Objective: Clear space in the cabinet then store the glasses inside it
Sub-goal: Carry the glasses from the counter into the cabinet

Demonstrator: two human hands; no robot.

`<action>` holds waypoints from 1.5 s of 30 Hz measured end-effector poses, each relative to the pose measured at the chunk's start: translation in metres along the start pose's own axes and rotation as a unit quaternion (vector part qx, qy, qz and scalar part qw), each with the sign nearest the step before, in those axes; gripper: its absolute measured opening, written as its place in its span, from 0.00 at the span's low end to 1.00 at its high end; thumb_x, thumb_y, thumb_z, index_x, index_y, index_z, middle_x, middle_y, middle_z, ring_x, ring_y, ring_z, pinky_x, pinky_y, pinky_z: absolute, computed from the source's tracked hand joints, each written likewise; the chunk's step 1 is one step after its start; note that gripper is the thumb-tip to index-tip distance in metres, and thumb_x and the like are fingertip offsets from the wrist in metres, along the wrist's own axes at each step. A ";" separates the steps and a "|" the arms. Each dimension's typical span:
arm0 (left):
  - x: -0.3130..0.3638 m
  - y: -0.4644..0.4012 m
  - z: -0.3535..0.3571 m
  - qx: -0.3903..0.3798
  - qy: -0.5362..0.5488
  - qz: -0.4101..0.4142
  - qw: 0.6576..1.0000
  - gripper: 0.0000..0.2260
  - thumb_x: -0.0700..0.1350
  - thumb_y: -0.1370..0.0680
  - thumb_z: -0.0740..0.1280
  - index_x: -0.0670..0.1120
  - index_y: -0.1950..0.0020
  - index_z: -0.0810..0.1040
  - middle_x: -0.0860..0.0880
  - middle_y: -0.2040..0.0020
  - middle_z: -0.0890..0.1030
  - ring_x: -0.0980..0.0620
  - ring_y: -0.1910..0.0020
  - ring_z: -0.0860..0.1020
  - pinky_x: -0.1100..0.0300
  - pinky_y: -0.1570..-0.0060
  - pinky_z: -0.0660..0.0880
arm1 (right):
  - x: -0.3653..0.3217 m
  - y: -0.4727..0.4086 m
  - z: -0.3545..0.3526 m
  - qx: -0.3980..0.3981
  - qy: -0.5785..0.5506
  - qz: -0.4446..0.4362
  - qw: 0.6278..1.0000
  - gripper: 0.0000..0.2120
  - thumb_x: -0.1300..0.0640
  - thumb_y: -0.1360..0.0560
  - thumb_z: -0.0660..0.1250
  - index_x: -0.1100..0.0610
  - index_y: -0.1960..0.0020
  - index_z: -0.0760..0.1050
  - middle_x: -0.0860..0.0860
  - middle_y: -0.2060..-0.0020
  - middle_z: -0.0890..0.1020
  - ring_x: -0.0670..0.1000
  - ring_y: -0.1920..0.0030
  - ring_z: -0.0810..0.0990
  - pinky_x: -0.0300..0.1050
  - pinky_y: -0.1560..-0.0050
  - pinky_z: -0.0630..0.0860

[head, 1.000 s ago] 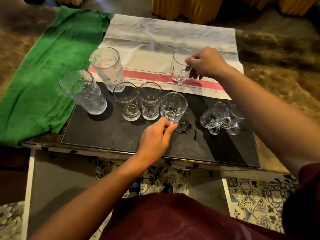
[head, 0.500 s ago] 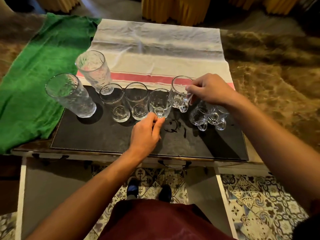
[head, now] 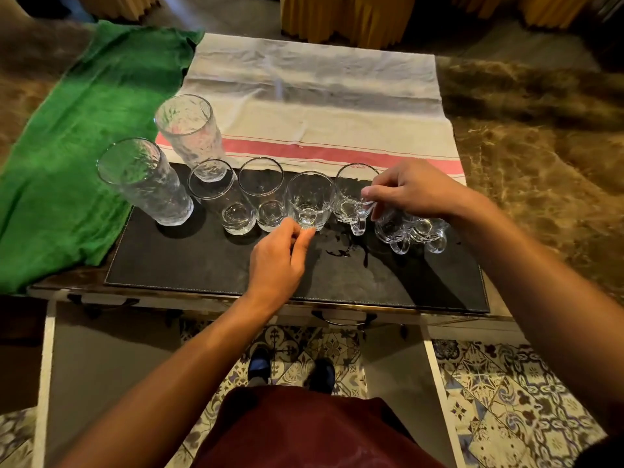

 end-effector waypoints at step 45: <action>-0.001 0.002 -0.015 -0.006 0.056 -0.016 0.998 0.13 0.57 0.19 0.65 0.49 0.56 0.75 0.51 0.69 0.76 0.50 0.72 0.77 0.45 0.69 0.75 | -0.006 -0.004 0.010 0.116 0.203 -0.030 0.972 0.05 0.50 0.25 0.70 0.46 0.49 0.83 0.45 0.59 0.84 0.48 0.57 0.82 0.53 0.39 0.77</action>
Point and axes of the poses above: each hand's wrist, its own y-axis away from the middle knuckle, its own z-axis out of the palm, x = y × z, the point moved 2 cm from there along -y, towards the middle knuckle
